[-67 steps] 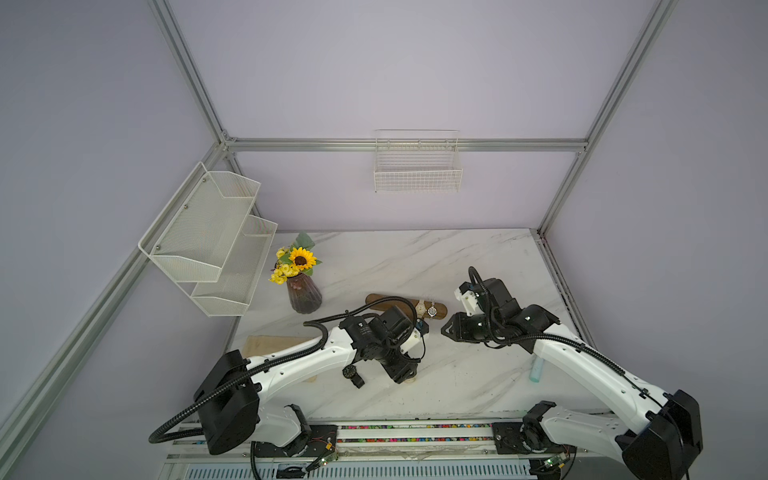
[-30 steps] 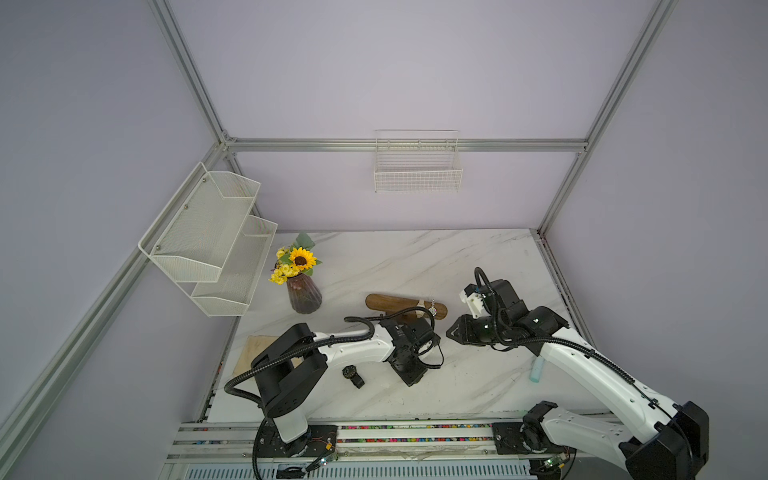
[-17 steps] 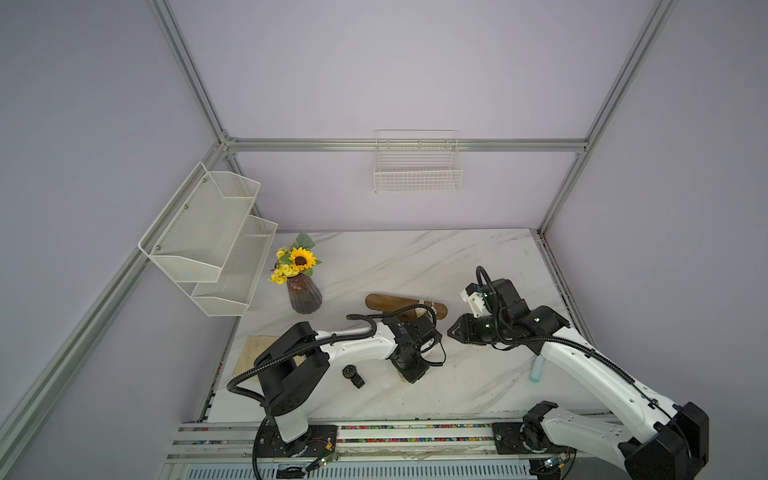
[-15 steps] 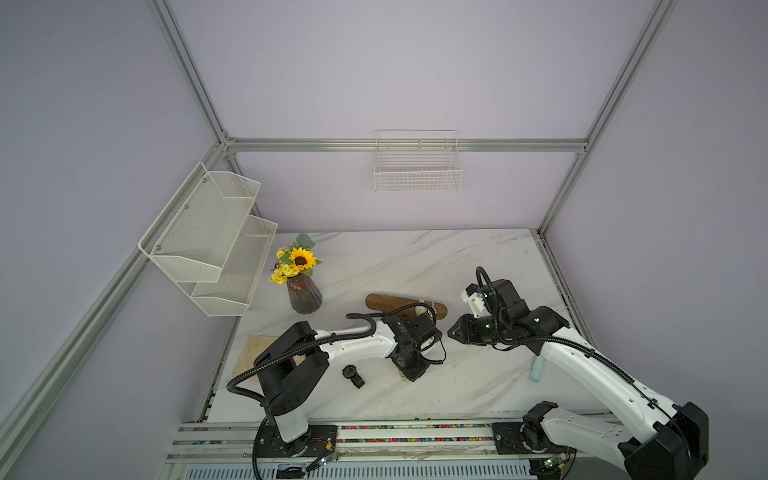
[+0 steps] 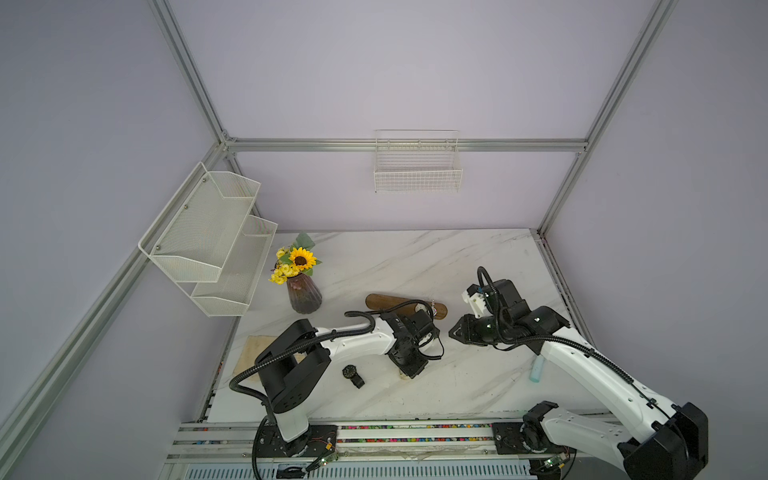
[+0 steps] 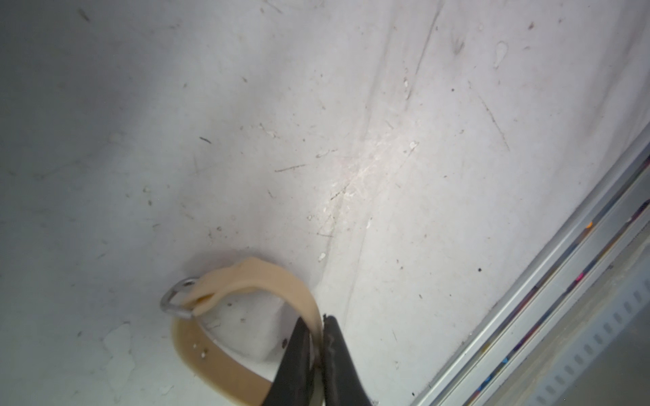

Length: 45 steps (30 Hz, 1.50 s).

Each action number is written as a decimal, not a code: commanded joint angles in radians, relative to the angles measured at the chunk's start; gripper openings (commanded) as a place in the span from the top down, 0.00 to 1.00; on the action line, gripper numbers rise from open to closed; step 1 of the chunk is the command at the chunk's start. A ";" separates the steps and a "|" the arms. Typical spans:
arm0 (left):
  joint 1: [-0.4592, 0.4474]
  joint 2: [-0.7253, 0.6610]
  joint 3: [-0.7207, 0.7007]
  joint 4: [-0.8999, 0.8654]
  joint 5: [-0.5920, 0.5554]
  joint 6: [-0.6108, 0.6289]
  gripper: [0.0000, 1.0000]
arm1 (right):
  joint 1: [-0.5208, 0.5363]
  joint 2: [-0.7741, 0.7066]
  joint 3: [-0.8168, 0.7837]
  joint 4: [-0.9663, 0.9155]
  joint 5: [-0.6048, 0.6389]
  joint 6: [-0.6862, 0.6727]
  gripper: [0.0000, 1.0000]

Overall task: Place watch on stand
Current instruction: Pick up the watch at the center of the board.

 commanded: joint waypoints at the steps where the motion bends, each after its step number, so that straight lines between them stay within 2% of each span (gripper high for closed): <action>1: 0.019 -0.011 0.043 0.013 0.030 -0.034 0.94 | -0.009 -0.006 -0.019 -0.013 -0.008 -0.012 0.71; 6: 0.065 -0.077 0.022 0.029 0.077 -0.060 0.95 | -0.014 0.000 -0.022 -0.006 -0.019 -0.021 0.71; 11: 0.147 -0.199 -0.024 0.039 0.135 -0.113 0.95 | -0.020 0.029 -0.007 0.007 -0.026 -0.041 0.71; 18: 0.318 -0.403 -0.109 0.049 0.215 -0.199 0.95 | -0.035 0.053 0.011 0.091 -0.092 -0.033 0.71; 27: 0.554 -0.528 -0.111 0.054 0.334 -0.272 0.96 | -0.034 0.039 -0.001 0.295 -0.200 -0.024 0.71; 32: 0.666 -0.536 -0.097 0.050 0.368 -0.264 0.96 | -0.035 0.071 0.015 0.308 -0.213 -0.041 0.72; 36: 0.738 -0.477 -0.075 0.048 0.447 -0.270 0.96 | -0.034 0.105 0.042 0.293 -0.189 -0.041 0.72; 41: 0.795 -0.400 -0.062 0.072 0.552 -0.289 0.97 | -0.035 0.164 0.084 0.311 -0.220 -0.038 0.73; 43: 0.806 -0.382 -0.059 0.097 0.584 -0.303 0.97 | -0.015 0.172 0.086 0.382 -0.197 -0.028 0.73; 45: 0.810 -0.373 -0.049 0.104 0.591 -0.307 0.97 | 0.061 0.179 0.098 0.411 -0.122 -0.035 0.72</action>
